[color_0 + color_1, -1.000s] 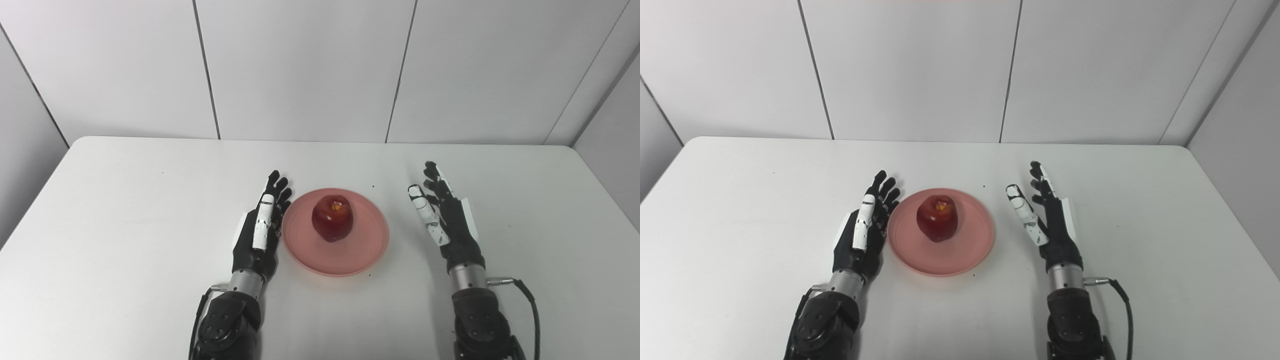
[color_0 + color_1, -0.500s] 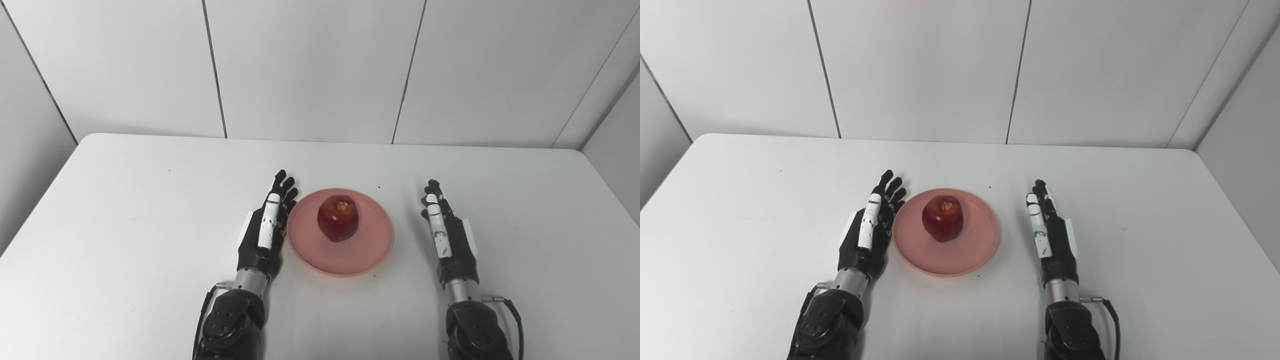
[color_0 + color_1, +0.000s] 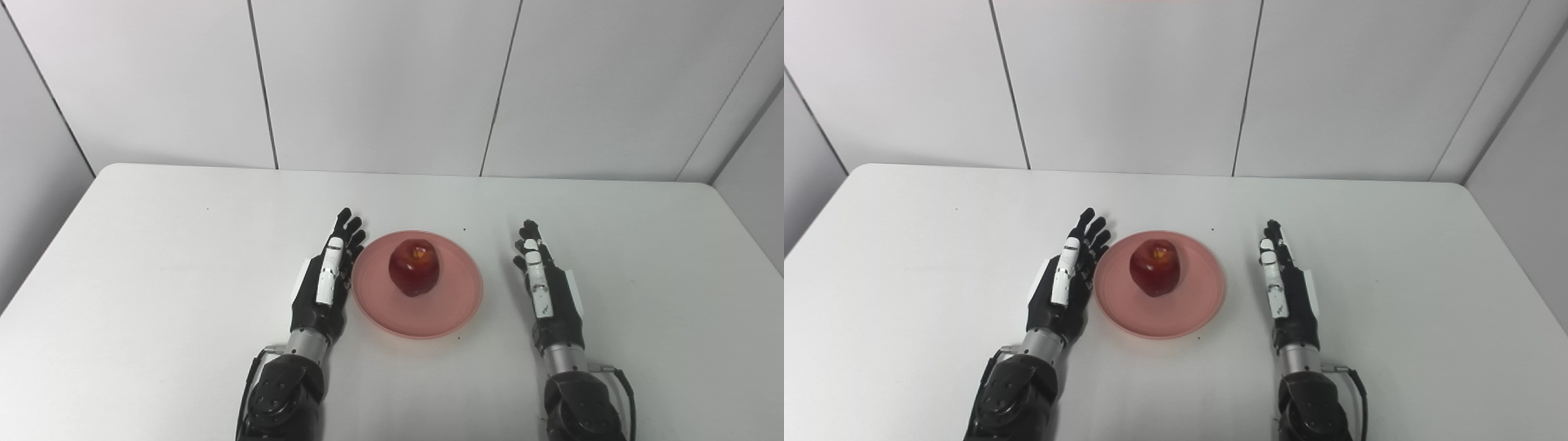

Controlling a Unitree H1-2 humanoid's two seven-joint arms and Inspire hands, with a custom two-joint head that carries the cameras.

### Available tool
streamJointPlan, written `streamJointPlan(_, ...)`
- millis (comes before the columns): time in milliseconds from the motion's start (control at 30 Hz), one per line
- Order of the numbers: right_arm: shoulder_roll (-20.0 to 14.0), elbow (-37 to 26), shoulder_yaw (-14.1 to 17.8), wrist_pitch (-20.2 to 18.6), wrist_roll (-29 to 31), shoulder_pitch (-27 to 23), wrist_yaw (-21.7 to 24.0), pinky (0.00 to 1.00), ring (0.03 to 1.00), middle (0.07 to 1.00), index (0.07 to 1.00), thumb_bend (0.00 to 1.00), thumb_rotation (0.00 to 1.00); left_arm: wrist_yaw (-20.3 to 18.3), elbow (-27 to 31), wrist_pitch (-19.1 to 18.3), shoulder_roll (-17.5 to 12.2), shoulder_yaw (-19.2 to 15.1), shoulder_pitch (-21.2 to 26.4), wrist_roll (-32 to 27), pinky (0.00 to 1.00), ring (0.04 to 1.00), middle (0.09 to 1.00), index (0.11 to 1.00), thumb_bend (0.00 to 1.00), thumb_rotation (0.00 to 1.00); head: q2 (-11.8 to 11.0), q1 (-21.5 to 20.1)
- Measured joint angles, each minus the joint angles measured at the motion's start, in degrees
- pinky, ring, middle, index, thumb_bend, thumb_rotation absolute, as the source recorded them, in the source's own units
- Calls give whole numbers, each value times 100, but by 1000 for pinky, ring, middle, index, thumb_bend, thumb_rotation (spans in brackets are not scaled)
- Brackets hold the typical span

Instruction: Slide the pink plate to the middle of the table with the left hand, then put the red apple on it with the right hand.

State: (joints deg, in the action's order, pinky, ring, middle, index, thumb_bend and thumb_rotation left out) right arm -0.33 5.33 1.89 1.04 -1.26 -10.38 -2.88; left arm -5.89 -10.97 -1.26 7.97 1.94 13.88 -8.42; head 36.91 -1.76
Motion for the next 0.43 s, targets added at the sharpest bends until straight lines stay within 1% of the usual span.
streamJointPlan(267,0,-13,-31,0,-11,6,0,927,950,953,949,265,1000,-11,10,-4,-26,16,-1,1,989,979,983,971,411,1000,18,-27)
streamJointPlan(367,5,-25,-33,0,-9,11,-1,944,954,956,949,264,1000,-20,28,-16,-54,21,-5,0,989,978,983,972,407,1000,18,-9)
streamJointPlan(433,10,-68,-40,0,-16,24,-2,945,957,958,951,275,1000,-20,59,-34,-68,19,-16,-3,990,979,984,973,406,1000,88,-52)
